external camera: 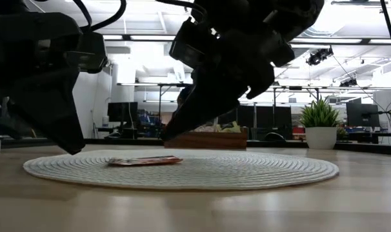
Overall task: Pick & Place Tea
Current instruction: Put the orange tea bag into the left section of the wooden organizer
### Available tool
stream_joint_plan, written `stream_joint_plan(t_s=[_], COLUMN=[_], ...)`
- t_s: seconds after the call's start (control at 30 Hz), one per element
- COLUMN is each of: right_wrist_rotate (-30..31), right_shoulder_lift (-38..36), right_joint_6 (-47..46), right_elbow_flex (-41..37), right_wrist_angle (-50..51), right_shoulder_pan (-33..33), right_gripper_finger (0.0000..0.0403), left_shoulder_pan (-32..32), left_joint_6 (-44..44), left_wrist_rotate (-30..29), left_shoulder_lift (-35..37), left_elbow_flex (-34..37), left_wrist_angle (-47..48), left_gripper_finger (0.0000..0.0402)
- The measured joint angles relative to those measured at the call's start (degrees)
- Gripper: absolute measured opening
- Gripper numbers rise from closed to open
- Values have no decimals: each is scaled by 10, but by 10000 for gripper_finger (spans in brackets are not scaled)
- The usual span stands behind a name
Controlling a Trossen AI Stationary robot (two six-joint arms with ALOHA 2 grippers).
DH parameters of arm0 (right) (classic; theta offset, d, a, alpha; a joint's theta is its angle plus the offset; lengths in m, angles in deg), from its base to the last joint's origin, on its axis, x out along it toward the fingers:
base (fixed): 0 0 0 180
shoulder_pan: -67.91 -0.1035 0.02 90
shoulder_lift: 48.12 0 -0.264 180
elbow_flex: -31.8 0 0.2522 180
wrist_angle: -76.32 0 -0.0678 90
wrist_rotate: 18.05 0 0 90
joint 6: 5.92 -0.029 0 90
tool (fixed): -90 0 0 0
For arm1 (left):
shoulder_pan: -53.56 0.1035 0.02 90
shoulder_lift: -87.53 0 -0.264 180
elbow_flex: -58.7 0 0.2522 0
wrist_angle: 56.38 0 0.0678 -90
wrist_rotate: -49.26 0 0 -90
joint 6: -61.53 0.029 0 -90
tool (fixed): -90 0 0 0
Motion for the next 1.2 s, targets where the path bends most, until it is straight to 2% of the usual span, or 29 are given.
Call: stream_joint_plan(t_s=[0.37,0.9,1.07,1.2], right_wrist_rotate=[25,19,11,15], right_shoulder_lift=[4,48,56,57], right_joint_6=[44,32,21,21], right_elbow_flex=[-1,-1,0,0], right_wrist_angle=[-3,-22,-23,-25], right_shoulder_pan=[0,1,2,2], right_gripper_finger=[208,208,208,208], left_shoulder_pan=[0,0,0,9], left_joint_6=[0,-4,-22,-89], left_wrist_rotate=[2,2,2,9], left_shoulder_lift=[0,0,0,0], left_elbow_flex=[0,0,0,0], left_wrist_angle=[0,-4,-37,-33], left_gripper_finger=[113,113,113,113])
